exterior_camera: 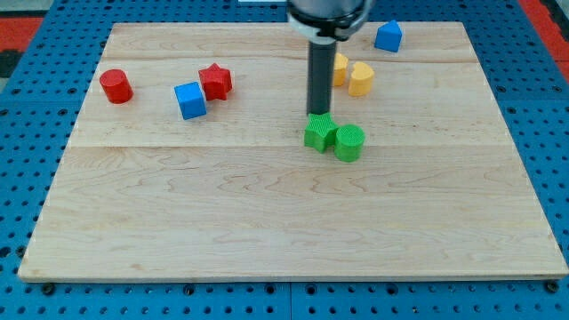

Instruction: Push the yellow blocks into the green blocks

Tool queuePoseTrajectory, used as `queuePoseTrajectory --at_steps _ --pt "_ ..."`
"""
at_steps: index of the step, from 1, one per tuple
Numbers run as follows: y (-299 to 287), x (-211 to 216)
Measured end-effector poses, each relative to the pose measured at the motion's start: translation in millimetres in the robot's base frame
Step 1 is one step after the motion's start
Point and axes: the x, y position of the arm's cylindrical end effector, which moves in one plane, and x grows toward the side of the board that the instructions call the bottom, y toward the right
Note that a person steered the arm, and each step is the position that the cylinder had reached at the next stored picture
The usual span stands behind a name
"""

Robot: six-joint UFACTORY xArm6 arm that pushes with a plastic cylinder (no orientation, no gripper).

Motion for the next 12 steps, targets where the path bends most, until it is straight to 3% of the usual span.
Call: queuePoseTrajectory --at_steps 1,2,3,4,5,6,7,8,11,12 --pt "90.4 -16.1" --pt "95.2 -79.4" --pt "59.2 -81.6" --pt "58.7 -20.6" --pt "67.6 -21.0" --pt "59.5 -51.1" --pt "38.6 -38.1" --pt "29.7 2.8" --pt "30.3 4.8" --pt "59.3 -11.0"
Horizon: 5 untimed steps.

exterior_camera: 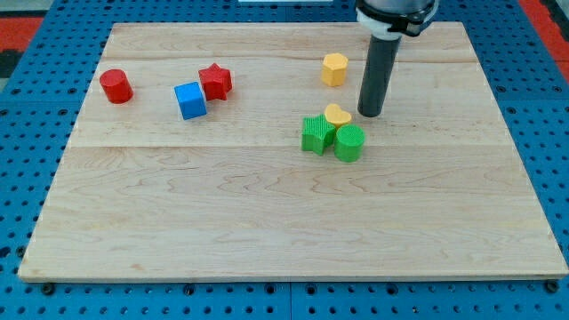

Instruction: Push the yellow blocks into the green blocks

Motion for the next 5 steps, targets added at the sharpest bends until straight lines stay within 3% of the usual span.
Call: queuePoseTrajectory --at_steps 1,3,4,5 --pt "-20.4 -49.9" --pt "-2.0 -92.4" --pt "-50.1 -101.7" --pt "-60.4 -62.0"
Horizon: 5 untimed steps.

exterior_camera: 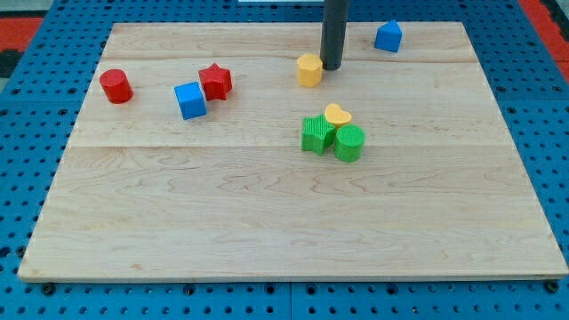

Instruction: Push the yellow blocks into the green blocks

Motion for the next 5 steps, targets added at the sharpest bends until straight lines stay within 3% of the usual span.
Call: queuePoseTrajectory --at_steps 3,5 --pt "-35.3 -17.5" --pt "-103.0 -12.4"
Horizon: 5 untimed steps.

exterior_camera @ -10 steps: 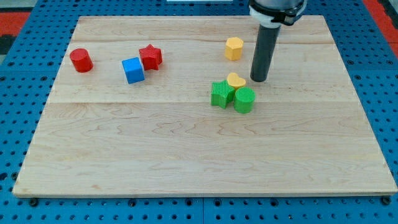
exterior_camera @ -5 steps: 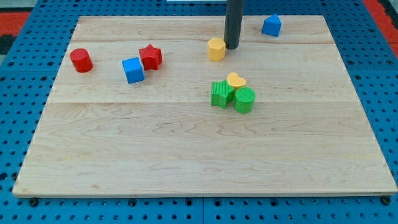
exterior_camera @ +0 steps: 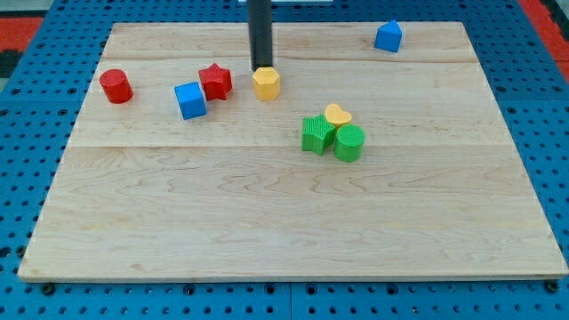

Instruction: Push the yellow blocks into the green blocks

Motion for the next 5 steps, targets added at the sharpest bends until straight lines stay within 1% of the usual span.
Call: queuePoseTrajectory --at_steps 1,2,3,4,5 --pt "19.8 31.8" --pt "79.7 91.0" --pt "65.1 75.6" --pt "54.1 50.0" --pt "102.1 81.2"
